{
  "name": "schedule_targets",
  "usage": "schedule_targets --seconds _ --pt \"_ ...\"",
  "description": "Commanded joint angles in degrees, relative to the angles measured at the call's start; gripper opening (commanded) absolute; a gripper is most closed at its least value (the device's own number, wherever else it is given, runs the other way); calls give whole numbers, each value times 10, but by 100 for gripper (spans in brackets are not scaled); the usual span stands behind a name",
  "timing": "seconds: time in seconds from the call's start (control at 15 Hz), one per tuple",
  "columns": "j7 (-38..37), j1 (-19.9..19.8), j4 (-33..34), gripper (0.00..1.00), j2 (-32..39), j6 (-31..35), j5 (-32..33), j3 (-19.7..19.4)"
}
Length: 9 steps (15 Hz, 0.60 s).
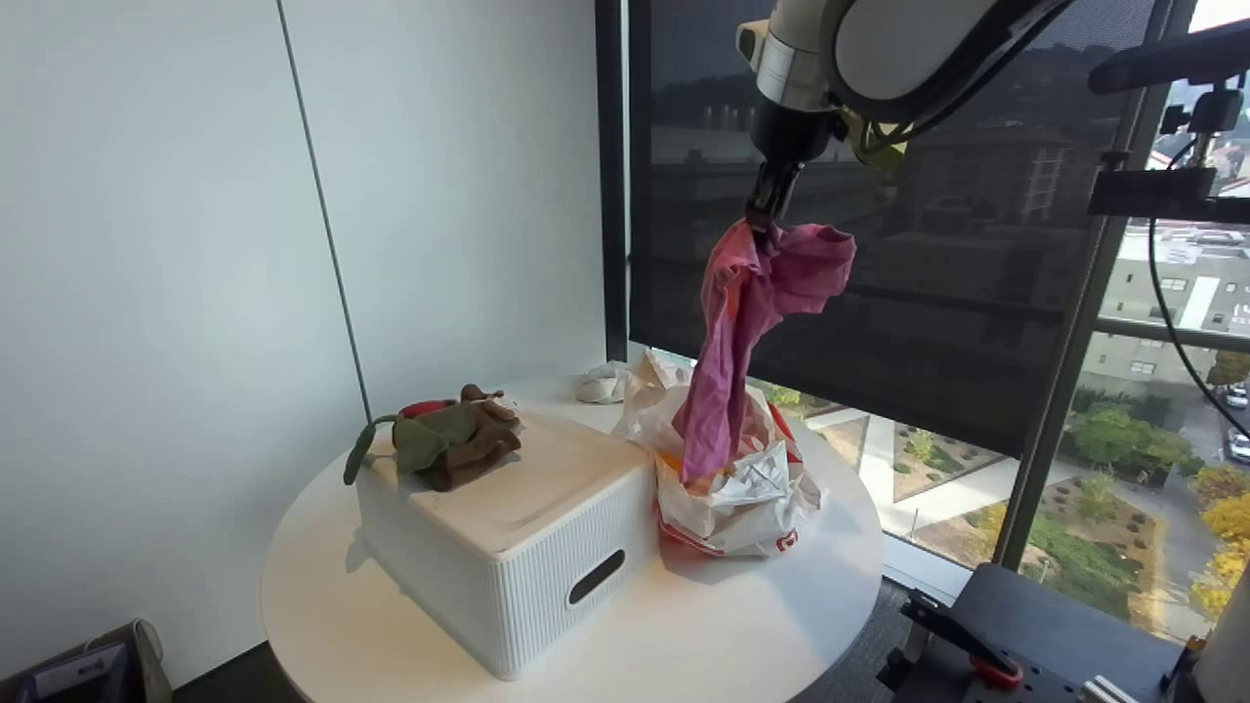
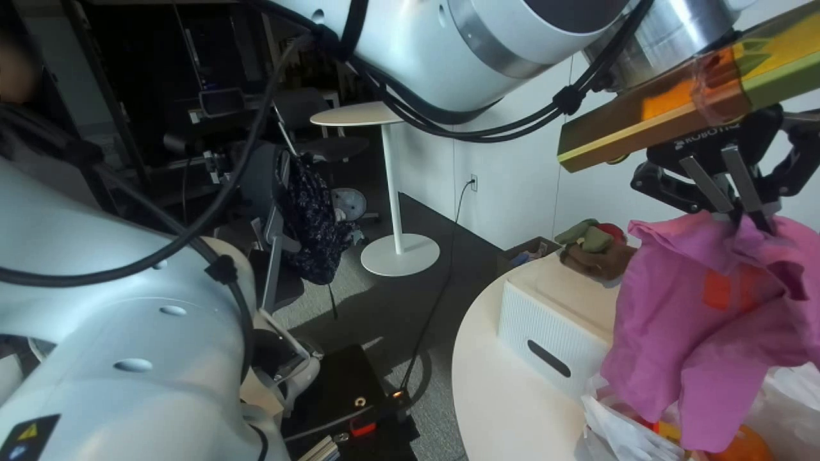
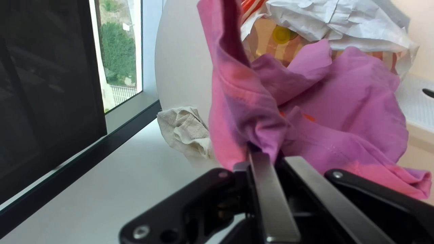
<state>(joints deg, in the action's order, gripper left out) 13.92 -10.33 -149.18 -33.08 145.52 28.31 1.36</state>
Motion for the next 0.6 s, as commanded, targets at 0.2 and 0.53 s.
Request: schedule_targets --seconds 0.2,0.53 --pt "-77 -42 8 2 75 22 99 5" --pt "-115 -20 15 2 149 62 126 -3"
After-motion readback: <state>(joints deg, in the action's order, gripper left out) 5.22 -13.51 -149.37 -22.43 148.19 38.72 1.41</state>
